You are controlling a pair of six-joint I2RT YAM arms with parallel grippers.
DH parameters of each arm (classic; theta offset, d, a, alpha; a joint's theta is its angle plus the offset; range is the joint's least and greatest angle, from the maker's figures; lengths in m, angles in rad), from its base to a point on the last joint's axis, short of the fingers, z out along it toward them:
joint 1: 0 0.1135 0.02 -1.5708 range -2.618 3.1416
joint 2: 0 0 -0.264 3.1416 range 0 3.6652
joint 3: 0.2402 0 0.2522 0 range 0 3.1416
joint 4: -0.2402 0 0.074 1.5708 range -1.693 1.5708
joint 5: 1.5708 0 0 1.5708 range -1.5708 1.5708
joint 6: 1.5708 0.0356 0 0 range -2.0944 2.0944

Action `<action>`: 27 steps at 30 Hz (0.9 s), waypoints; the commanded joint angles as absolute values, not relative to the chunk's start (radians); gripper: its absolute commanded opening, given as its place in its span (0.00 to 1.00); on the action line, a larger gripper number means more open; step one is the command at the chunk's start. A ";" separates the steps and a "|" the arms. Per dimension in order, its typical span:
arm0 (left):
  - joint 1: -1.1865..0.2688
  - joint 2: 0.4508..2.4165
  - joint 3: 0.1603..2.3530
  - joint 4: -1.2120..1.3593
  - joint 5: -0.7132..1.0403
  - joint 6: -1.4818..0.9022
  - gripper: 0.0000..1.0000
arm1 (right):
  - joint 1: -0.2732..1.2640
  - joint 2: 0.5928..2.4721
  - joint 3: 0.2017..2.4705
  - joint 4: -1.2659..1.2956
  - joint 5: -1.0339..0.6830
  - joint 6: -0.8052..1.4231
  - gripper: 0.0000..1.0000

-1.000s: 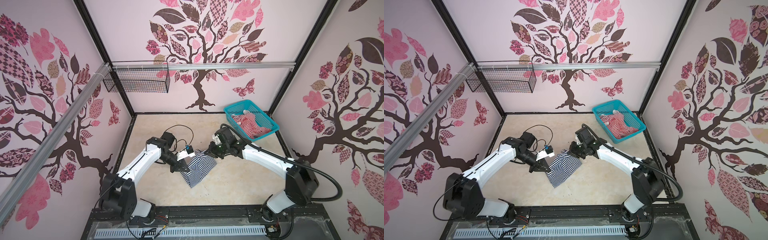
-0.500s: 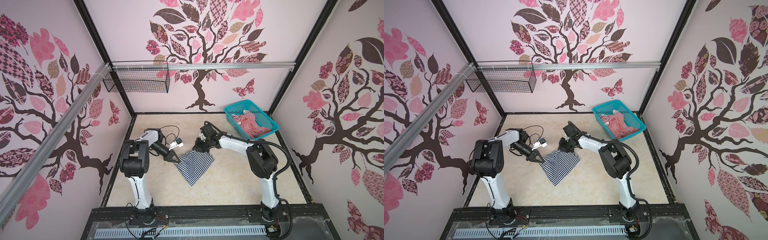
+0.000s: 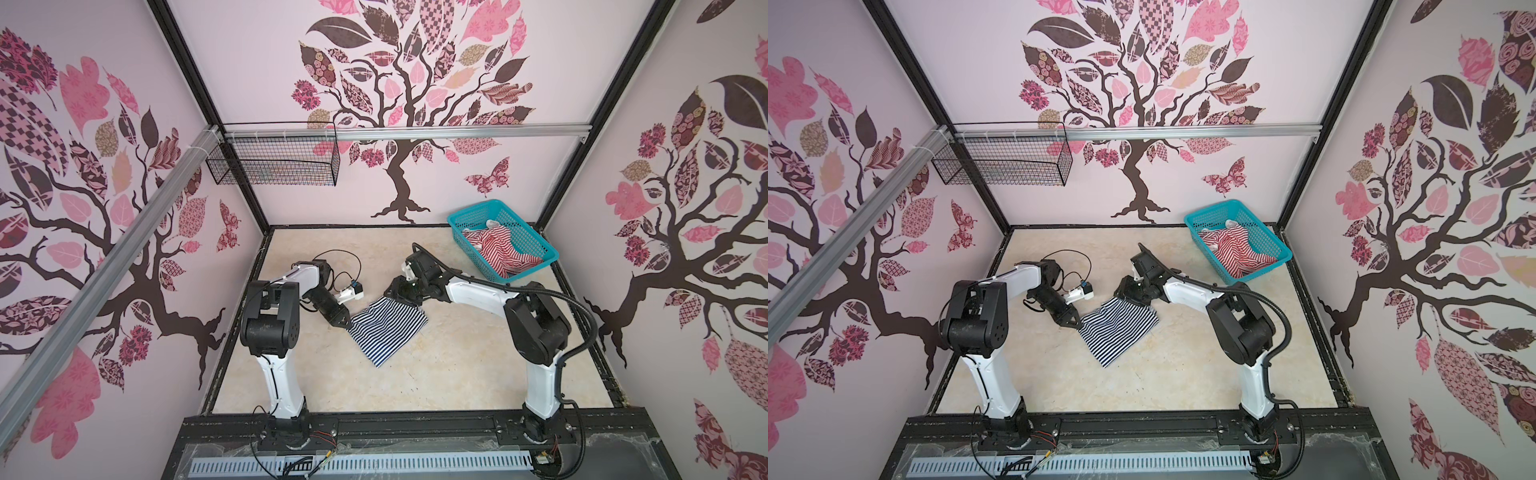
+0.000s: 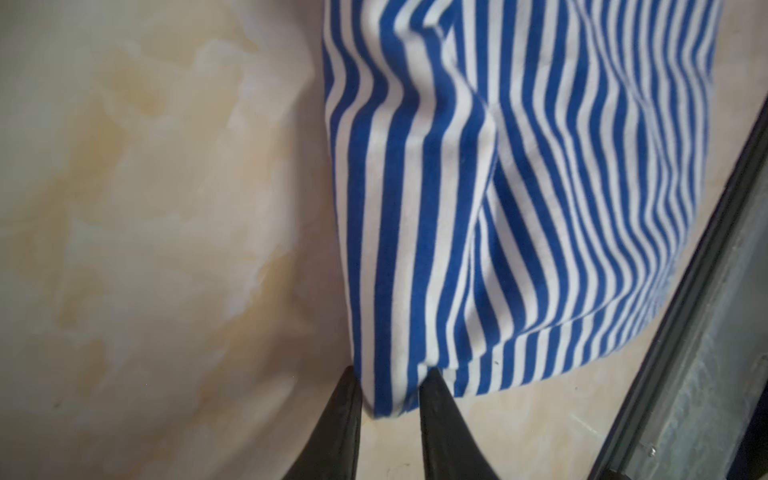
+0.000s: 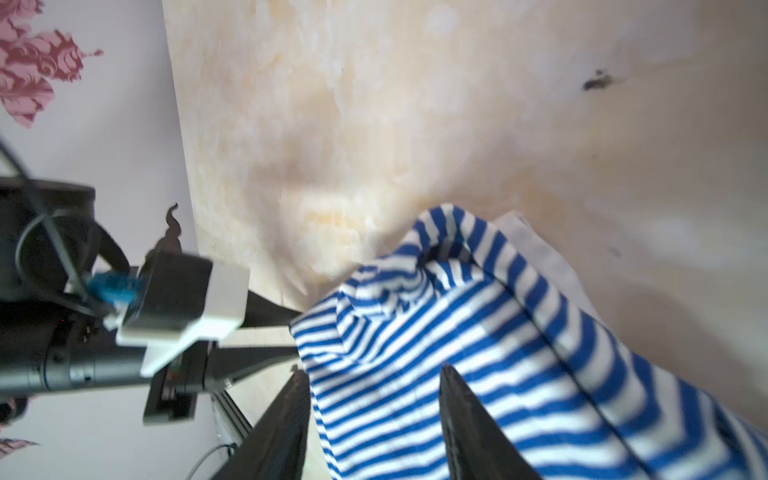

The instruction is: Fold and stack the tank tops

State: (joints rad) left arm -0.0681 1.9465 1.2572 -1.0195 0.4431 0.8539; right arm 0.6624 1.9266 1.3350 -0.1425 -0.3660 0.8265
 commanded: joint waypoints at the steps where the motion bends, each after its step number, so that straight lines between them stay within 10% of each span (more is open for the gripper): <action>1: -0.071 1.889 1.231 -0.903 0.264 0.753 0.29 | 0.672 1.829 1.291 -0.063 -0.334 0.801 0.37; 9: -0.133 1.660 1.164 -0.833 0.187 0.606 0.31 | 0.673 1.916 1.319 -0.047 -0.402 0.779 0.02; 27: -0.317 1.686 1.080 -0.828 0.103 0.578 0.30 | 0.661 2.187 1.502 -0.039 -0.471 0.808 0.02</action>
